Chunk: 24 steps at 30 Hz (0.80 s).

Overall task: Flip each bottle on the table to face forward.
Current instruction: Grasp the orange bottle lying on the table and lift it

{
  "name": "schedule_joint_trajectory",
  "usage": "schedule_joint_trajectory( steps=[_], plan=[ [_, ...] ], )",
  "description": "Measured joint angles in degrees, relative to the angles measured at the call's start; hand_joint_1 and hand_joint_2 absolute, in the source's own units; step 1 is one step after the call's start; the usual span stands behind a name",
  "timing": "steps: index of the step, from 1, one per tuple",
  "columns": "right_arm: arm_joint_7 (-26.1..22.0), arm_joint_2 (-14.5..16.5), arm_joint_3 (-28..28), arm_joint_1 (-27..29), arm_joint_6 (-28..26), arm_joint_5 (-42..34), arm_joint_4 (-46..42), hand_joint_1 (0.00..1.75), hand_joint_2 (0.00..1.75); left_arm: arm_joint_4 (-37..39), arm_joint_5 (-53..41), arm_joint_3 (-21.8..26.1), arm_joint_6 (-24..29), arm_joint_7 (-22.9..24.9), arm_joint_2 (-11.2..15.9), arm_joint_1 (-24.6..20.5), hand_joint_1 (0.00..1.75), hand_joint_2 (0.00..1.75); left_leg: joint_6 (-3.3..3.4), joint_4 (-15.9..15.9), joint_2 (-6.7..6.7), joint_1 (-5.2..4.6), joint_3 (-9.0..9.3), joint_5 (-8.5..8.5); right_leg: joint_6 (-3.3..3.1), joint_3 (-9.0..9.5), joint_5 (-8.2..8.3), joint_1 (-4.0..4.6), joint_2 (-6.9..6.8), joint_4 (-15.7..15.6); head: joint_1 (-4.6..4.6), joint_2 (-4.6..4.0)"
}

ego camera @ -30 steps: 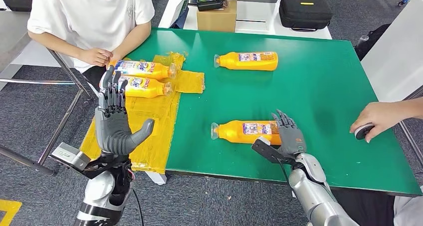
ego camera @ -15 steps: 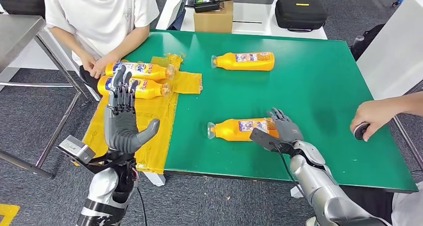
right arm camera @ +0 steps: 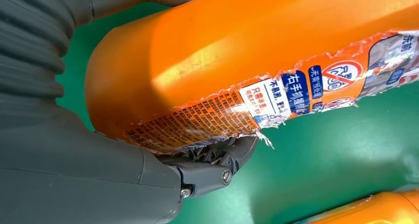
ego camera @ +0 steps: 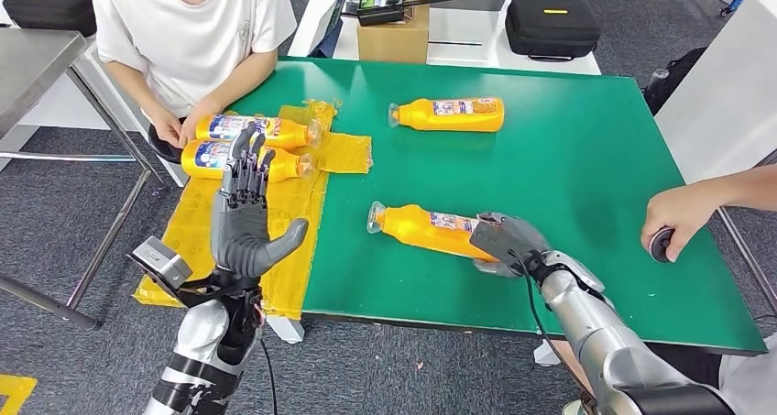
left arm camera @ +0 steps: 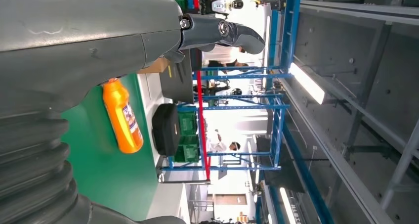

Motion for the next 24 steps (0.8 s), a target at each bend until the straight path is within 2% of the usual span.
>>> schedule_joint_trajectory(
  steps=[19, 24],
  plan=[
    [-0.32, -0.40, -0.59, -0.03, 0.56, -0.60, 0.50, 1.75, 1.75, 1.40, 0.43, -0.52, -0.17, -0.28, 0.42, -0.39, 0.00, 1.75, 0.00, 0.00, 0.00, 0.00, 0.00, 0.00, 0.01, 0.02, -0.01, 0.00, 0.00, 0.00, 0.00, 0.00],
    [-2.64, -0.67, -0.59, 0.20, 1.68, -1.77, 0.54, 1.75, 1.75, 1.48, 0.65, -0.53, -0.38, -0.56, 0.46, -0.50, 0.00, 1.75, 0.00, 0.00, -0.02, 0.00, 0.00, 0.00, 0.01, 0.03, -0.01, -0.01, 0.00, 0.00, 0.00, 0.00]
  ],
)
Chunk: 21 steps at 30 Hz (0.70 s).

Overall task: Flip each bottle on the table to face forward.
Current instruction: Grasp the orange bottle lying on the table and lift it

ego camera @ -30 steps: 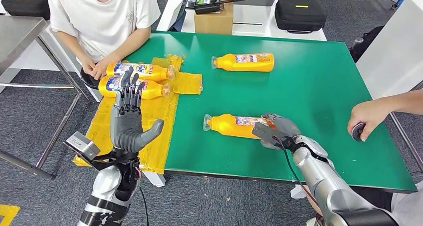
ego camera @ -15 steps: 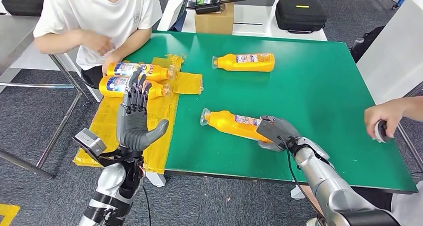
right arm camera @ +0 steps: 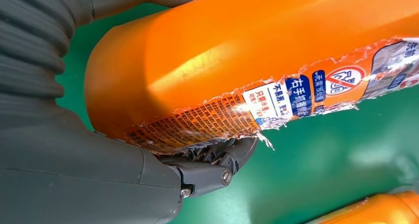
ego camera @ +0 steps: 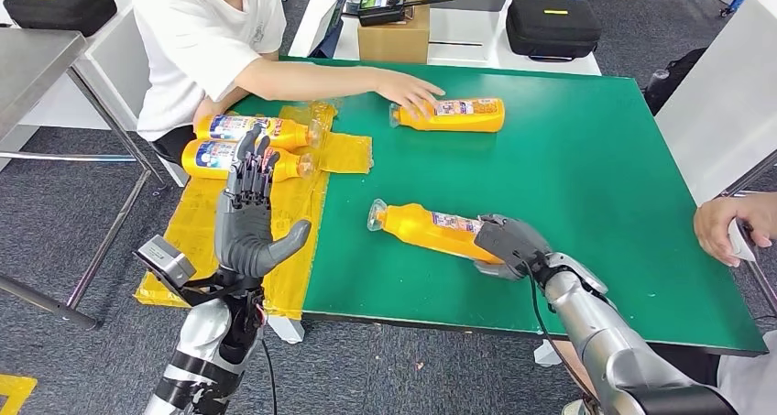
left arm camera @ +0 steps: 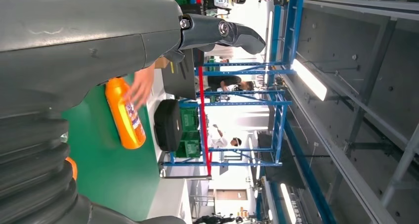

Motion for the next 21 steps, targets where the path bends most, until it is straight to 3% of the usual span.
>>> schedule_joint_trajectory(
  steps=[3, 6, 8, 11, 16, 21],
  plan=[
    [-5.67, 0.01, -0.33, 1.37, -0.58, -3.77, -0.19, 1.75, 1.75, -0.04, -0.83, 0.02, 0.89, -0.83, 0.13, 0.23, 0.00, 1.75, 0.00, 0.00, -0.03, 0.00, -0.05, 0.00, 0.01, 0.02, 0.00, 0.00, -0.02, 0.01, 0.01, 0.01],
    [-13.67, 0.79, -1.52, 5.97, -1.17, -12.39, -3.22, 1.75, 1.75, -0.80, -2.31, 0.05, 2.59, -1.21, 0.28, 1.66, 0.00, 1.75, 0.00, 0.00, -0.10, 0.00, -0.16, 0.00, 0.05, -0.02, -0.04, 0.01, -0.04, 0.02, -0.01, 0.01],
    [-15.89, 2.13, -1.91, 11.35, -2.38, -20.55, -9.49, 1.75, 1.75, -1.08, -0.45, 0.17, 2.46, 2.99, 0.00, 3.61, 0.00, 1.75, -0.03, -0.01, -0.22, 0.01, -0.25, -0.03, 0.05, -0.07, -0.10, 0.02, -0.08, 0.03, -0.02, 0.00],
    [-16.33, 4.80, -1.93, 19.23, -5.74, -28.60, -20.99, 1.75, 1.75, 1.25, 3.42, 0.49, 2.25, 9.23, -1.08, 7.44, 0.00, 1.75, -0.07, -0.02, -0.31, 0.04, -0.48, -0.06, 0.00, -0.33, -0.18, 0.04, -0.15, 0.03, -0.03, 0.01],
    [-16.27, 7.11, -1.84, 26.51, -7.38, -31.91, -33.01, 1.75, 1.75, 5.21, 5.00, 0.38, 2.19, 7.82, -2.02, 11.54, 0.00, 1.75, -0.08, -0.02, -0.33, 0.05, -0.88, -0.07, -0.01, -0.71, -0.18, 0.03, -0.16, 0.03, -0.01, 0.01],
    [-16.81, 7.72, -1.85, 32.15, -8.51, -33.39, -40.90, 1.75, 1.75, 3.34, 4.28, -1.90, 0.37, 8.40, -1.90, 15.60, 0.00, 1.75, -0.03, -0.02, -0.34, 0.00, -1.01, -0.11, -0.01, -0.79, -0.19, -0.02, -0.18, 0.00, -0.01, 0.01]
  ],
)
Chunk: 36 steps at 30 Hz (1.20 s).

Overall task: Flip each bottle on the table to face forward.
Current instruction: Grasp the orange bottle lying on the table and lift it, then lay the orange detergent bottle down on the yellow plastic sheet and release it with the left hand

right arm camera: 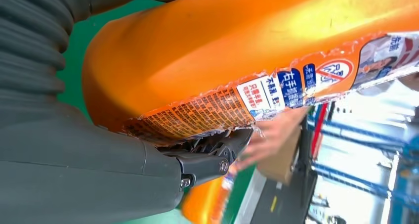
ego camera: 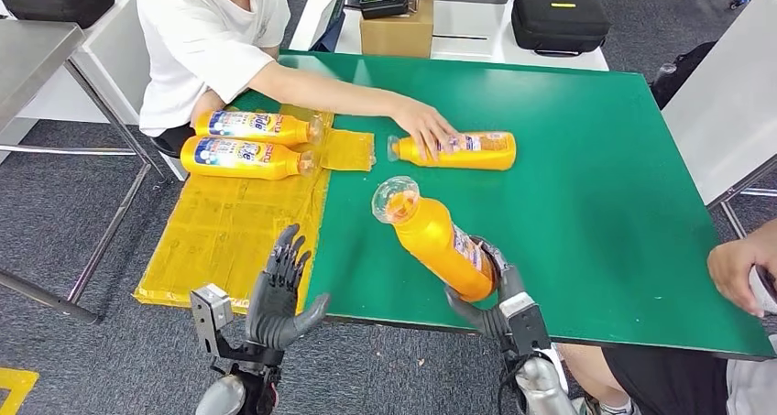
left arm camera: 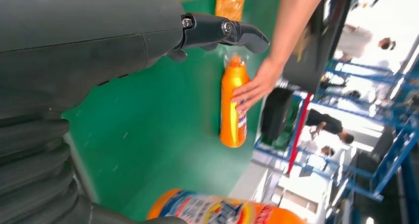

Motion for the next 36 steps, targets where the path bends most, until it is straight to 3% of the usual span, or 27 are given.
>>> schedule_joint_trajectory(
  steps=[7, 13, 22, 31, 36],
  plan=[
    [-0.01, 1.40, 1.47, 3.08, -0.39, -1.60, -5.18, 1.75, 1.75, -2.93, -4.95, -5.45, 0.27, -3.39, 0.92, 1.38, 0.00, 1.75, 0.01, 0.00, 0.02, 0.01, 0.00, 0.00, 0.00, -0.03, 0.01, 0.02, 0.00, 0.00, -0.01, -0.01],
    [0.81, 2.43, 5.76, 0.84, 1.89, 5.99, -2.64, 1.75, 1.75, -4.56, -10.93, -9.09, -0.19, -6.38, 1.42, 0.51, 0.00, 1.75, 0.01, -0.01, 0.04, 0.03, 0.02, 0.04, -0.01, -0.01, 0.03, 0.03, 0.01, 0.02, 0.00, 0.00],
    [1.36, 6.35, 13.93, -3.77, -4.80, 11.83, 3.88, 1.75, 1.75, -5.45, -10.64, -9.97, 0.25, -3.28, 0.84, -0.51, 0.00, 1.75, 0.00, -0.01, 0.02, 0.03, 0.00, 0.05, -0.01, -0.02, 0.02, 0.02, 0.00, 0.03, 0.01, -0.01],
    [1.09, 6.88, 16.56, -7.25, -8.13, 13.56, 7.67, 1.75, 1.75, -3.06, -10.66, -10.21, -0.75, 0.63, 0.82, -2.87, 0.00, 1.75, 0.01, -0.01, -0.02, 0.02, -0.01, 0.05, 0.00, -0.01, 0.03, 0.02, -0.04, 0.02, 0.01, -0.01],
    [1.23, 7.21, 17.49, -8.85, -7.73, 13.96, 9.11, 1.75, 1.75, -1.93, -12.78, -10.21, 1.82, 1.03, 0.82, -3.77, 0.00, 1.75, 0.00, -0.01, -0.01, 0.03, 0.00, 0.06, -0.01, -0.02, 0.03, 0.03, -0.04, 0.04, 0.00, 0.00]
  ],
)
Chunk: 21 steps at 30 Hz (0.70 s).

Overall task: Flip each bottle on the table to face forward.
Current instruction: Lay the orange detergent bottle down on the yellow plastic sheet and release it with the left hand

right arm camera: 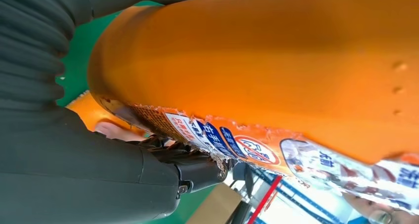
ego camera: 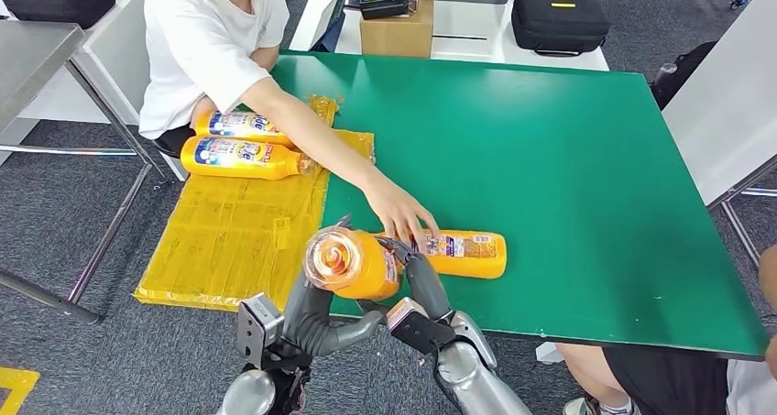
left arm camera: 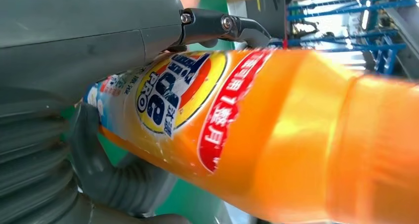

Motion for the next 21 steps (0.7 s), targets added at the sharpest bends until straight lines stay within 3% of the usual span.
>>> schedule_joint_trajectory(
  steps=[13, 15, 19, 21],
  plan=[
    [0.08, 0.74, 3.71, -2.33, 3.23, -0.11, 0.34, 1.75, 1.75, 2.26, -3.13, 1.70, 3.86, -1.21, -0.26, -1.94, 0.00, 1.75, 0.00, 0.00, -0.01, 0.00, 0.00, 0.00, 0.00, -0.01, 0.00, -0.01, 0.00, -0.01, 0.01, 0.00],
    [0.02, 0.82, 4.01, -2.52, 3.48, -0.11, 0.34, 1.75, 1.75, 2.62, -2.99, 2.08, 3.76, -1.36, -0.31, -2.26, 0.10, 1.75, 0.00, 0.00, 0.00, 0.00, 0.00, 0.01, 0.00, -0.01, 0.00, -0.01, 0.00, -0.01, 0.00, 0.00],
    [0.02, 0.85, 4.37, -2.77, 3.77, -0.20, 0.34, 1.75, 1.75, 3.08, -2.90, 2.37, 3.61, -2.03, -0.40, -2.43, 1.61, 1.75, -0.01, 0.00, 0.00, 0.00, 0.00, 0.01, 0.00, -0.01, 0.00, 0.00, 0.00, 0.00, 0.01, 0.00],
    [0.02, 0.84, 4.67, -3.06, 4.26, -0.40, 0.43, 1.75, 1.75, 3.22, -2.27, 2.69, 2.93, -2.95, -0.45, -2.52, 1.74, 1.75, -0.01, 0.00, 0.01, 0.00, 0.00, 0.01, 0.00, -0.02, 0.00, 0.00, 0.00, 0.00, 0.01, 0.00]
  ],
)
